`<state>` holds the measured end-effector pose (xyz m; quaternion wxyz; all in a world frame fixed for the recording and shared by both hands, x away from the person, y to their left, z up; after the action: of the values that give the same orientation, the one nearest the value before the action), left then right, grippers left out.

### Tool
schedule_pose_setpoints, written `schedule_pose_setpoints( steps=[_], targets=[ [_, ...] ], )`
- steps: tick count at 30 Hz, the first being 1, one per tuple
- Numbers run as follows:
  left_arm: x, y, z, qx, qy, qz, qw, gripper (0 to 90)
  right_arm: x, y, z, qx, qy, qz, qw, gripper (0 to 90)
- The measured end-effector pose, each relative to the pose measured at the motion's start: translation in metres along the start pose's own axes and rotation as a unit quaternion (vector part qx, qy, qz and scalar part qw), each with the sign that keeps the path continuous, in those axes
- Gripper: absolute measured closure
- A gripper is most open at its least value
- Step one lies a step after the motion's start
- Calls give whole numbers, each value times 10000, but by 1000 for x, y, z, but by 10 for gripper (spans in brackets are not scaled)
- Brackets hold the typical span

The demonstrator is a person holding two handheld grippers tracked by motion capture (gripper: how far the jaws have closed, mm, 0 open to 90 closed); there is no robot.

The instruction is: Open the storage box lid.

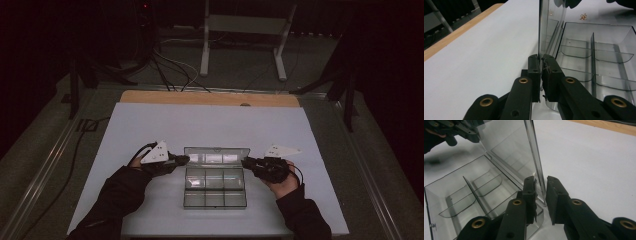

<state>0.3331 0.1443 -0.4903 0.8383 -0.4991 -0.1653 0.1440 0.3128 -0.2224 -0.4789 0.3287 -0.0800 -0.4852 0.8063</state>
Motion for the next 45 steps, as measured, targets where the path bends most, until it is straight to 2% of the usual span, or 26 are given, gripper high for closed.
schedule_pose_setpoints(
  steps=[4, 7, 15, 28, 45],
  targets=[
    [1, 0, -1, 8, -18, 146, 9999, 870, -1, -1, -1, 3, 30, -54, 10000, 779],
    [2, 0, -2, 24, -20, 194, 9998, 868, -1, -2, -3, 9, 51, -142, 9999, 779],
    [3, -1, -3, 43, -46, 242, 9997, 862, -2, -3, -5, 52, 101, -169, 9998, 774],
    [7, -1, -6, 105, -55, 483, 9988, 849, -4, -6, -9, 131, 155, -366, 9991, 775],
    [12, 0, -11, 202, -78, 866, 9960, 819, -8, -7, -18, 181, 253, -592, 9978, 775]
  ],
)
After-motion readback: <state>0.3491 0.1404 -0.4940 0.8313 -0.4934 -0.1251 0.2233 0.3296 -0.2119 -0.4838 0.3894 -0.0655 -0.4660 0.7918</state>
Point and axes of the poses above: each handheld gripper's, and its own axes: z roughly backward along the jaws, y roughly out of its underside, x roughly to its left, the point moved 1 cm from there along -z, roughly forward along the jaws, and after that the axes turned 4 degrees about -y, right-handed, at the moved point
